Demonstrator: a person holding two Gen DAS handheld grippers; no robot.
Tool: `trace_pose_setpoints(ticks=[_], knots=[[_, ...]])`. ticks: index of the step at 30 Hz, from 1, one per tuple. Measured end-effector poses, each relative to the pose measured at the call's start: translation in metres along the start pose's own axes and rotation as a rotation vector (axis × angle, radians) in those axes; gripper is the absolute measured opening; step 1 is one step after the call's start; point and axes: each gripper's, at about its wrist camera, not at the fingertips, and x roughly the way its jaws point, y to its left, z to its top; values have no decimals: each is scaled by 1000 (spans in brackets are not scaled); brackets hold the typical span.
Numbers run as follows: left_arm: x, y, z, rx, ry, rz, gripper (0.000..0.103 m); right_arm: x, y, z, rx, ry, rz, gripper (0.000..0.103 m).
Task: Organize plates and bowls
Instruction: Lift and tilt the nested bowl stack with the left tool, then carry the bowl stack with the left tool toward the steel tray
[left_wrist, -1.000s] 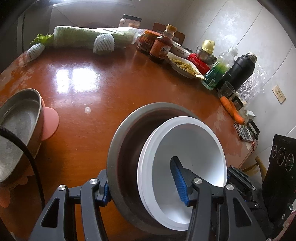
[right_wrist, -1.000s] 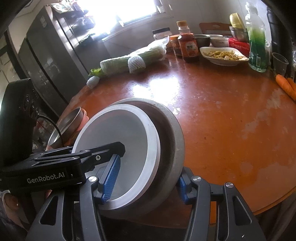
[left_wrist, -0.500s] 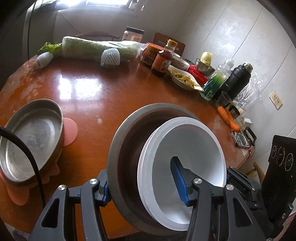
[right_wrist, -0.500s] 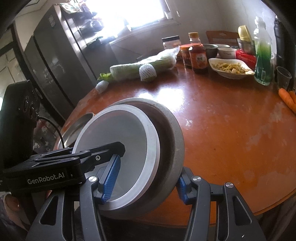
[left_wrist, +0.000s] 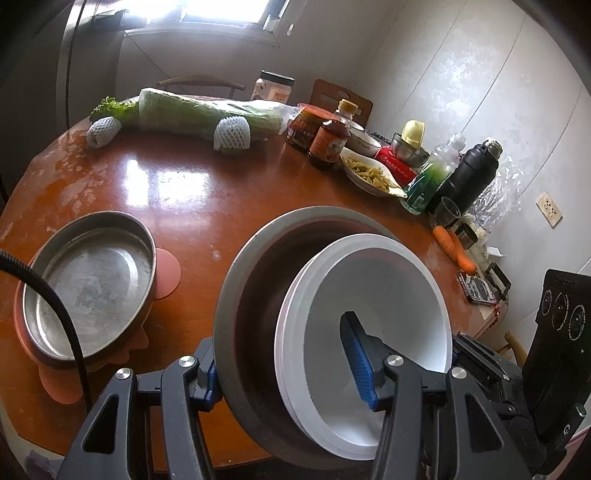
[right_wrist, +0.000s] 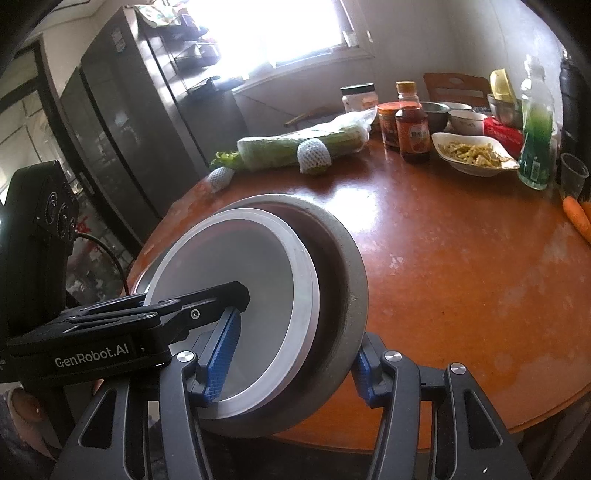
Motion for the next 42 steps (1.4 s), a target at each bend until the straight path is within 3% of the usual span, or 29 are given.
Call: trace_pose_setpoints(ticks=[16,42], knots=[[-26,28,7,-47,-60,30,55,8,33,15,-78,-2,13,57],[-76,134,26,-188,-169,156,55,79,138,58,-275,42,128,57]])
